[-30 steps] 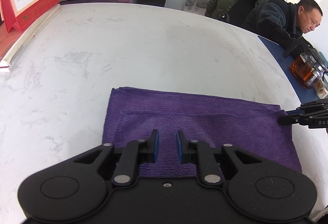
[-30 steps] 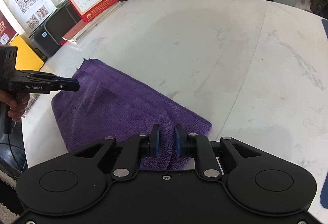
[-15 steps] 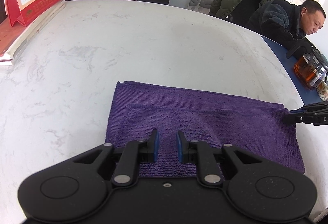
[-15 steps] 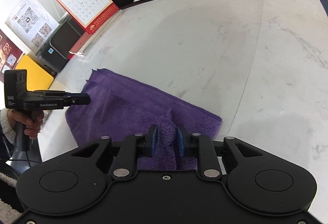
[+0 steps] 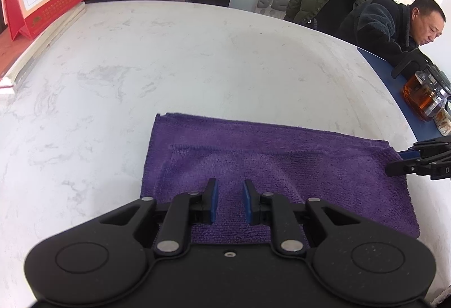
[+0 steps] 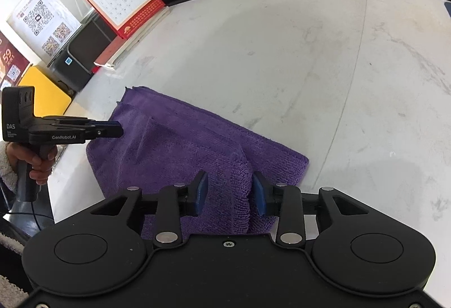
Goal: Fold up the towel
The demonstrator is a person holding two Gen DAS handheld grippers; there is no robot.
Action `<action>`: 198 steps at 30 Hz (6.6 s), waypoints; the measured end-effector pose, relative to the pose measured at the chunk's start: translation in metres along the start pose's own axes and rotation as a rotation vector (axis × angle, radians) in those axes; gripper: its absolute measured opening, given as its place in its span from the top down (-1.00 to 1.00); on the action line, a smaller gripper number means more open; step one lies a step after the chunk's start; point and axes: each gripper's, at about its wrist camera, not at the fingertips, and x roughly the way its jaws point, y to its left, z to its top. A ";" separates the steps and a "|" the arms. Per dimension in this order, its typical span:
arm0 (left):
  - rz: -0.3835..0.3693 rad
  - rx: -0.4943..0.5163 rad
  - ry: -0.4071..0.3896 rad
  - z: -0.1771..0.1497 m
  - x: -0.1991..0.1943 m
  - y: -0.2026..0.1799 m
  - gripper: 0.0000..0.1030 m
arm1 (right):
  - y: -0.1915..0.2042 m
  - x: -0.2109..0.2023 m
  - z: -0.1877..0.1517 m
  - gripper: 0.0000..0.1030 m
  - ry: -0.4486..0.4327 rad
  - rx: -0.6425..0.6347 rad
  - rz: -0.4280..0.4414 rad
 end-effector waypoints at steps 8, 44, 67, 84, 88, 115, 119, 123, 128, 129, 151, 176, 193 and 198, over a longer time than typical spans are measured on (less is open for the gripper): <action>0.033 0.138 -0.029 0.023 -0.002 -0.016 0.60 | -0.001 0.002 0.001 0.72 0.017 -0.048 -0.014; 0.404 0.078 -0.264 0.026 -0.222 0.007 0.38 | 0.000 -0.002 -0.007 0.72 0.012 -0.174 -0.006; -0.113 0.731 0.119 0.058 0.038 0.018 0.38 | 0.000 -0.004 0.021 0.73 0.083 -0.196 0.038; -0.280 0.865 0.244 0.075 0.060 0.021 0.37 | -0.010 0.003 0.019 0.73 0.121 -0.174 0.086; -0.294 0.915 0.254 0.076 0.060 0.022 0.31 | -0.011 0.003 0.017 0.73 0.124 -0.161 0.083; -0.360 0.919 0.313 0.073 0.065 0.020 0.65 | -0.010 0.006 0.015 0.66 0.128 -0.144 0.093; -0.358 0.890 0.312 0.072 0.063 0.022 0.78 | -0.009 0.005 0.014 0.67 0.113 -0.132 0.082; -0.344 0.880 0.294 0.068 0.059 0.021 0.87 | -0.007 0.005 0.013 0.67 0.095 -0.138 0.065; -0.340 0.854 0.278 0.063 0.054 0.022 0.90 | -0.001 0.003 0.011 0.84 0.077 -0.153 0.034; -0.348 0.846 0.276 0.063 0.051 0.024 0.91 | 0.000 0.001 0.011 0.87 0.069 -0.155 0.033; -0.397 0.749 0.211 0.080 0.021 0.036 0.91 | 0.004 -0.039 0.019 0.88 -0.054 -0.064 0.055; -0.227 0.777 0.245 0.073 0.028 0.042 0.73 | -0.011 -0.002 0.018 0.80 0.018 -0.049 0.009; -0.136 0.705 0.104 0.070 -0.014 0.035 0.72 | 0.005 -0.046 0.014 0.59 -0.134 -0.101 -0.283; -0.247 0.693 0.131 0.057 0.005 0.013 0.71 | 0.039 -0.023 0.006 0.59 -0.057 -0.252 -0.152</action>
